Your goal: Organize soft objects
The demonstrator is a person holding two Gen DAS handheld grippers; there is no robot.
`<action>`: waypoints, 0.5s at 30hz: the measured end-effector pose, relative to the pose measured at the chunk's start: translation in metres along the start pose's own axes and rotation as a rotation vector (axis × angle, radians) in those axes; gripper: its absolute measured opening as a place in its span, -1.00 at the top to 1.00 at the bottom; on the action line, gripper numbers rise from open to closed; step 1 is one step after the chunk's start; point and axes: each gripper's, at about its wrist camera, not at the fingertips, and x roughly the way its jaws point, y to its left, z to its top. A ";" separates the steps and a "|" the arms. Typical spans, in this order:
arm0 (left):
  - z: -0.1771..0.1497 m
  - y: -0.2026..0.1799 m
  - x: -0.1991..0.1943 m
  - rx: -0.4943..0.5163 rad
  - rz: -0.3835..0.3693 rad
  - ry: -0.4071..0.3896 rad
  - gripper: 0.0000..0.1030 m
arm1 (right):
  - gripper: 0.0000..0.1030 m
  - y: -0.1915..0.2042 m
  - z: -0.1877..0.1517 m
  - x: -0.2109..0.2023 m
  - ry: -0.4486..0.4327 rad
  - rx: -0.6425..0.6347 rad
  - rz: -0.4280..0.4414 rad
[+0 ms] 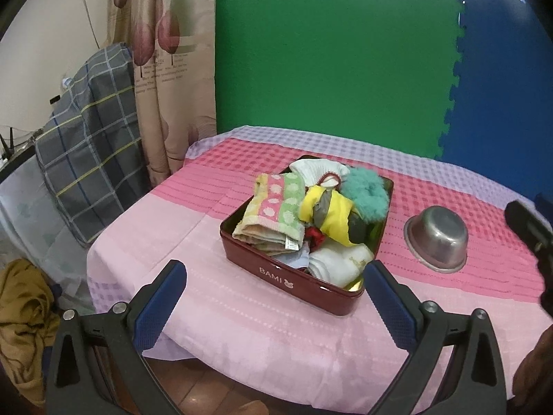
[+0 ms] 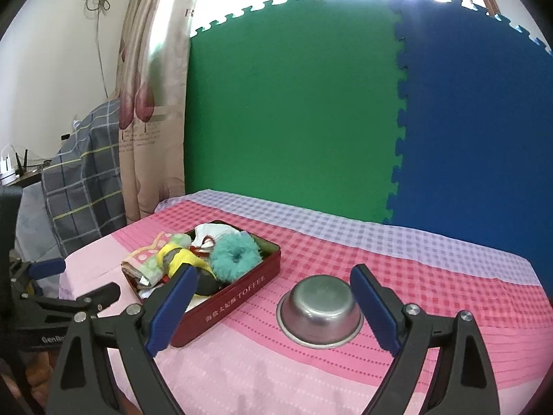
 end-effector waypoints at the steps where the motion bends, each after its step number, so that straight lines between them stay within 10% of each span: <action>1: 0.000 0.002 -0.001 -0.009 -0.008 0.000 -0.98 | -0.79 0.002 0.000 0.001 0.004 -0.002 -0.001; 15: -0.001 0.004 0.005 -0.027 0.000 0.044 -0.98 | -0.79 0.009 -0.008 -0.001 0.027 -0.023 0.026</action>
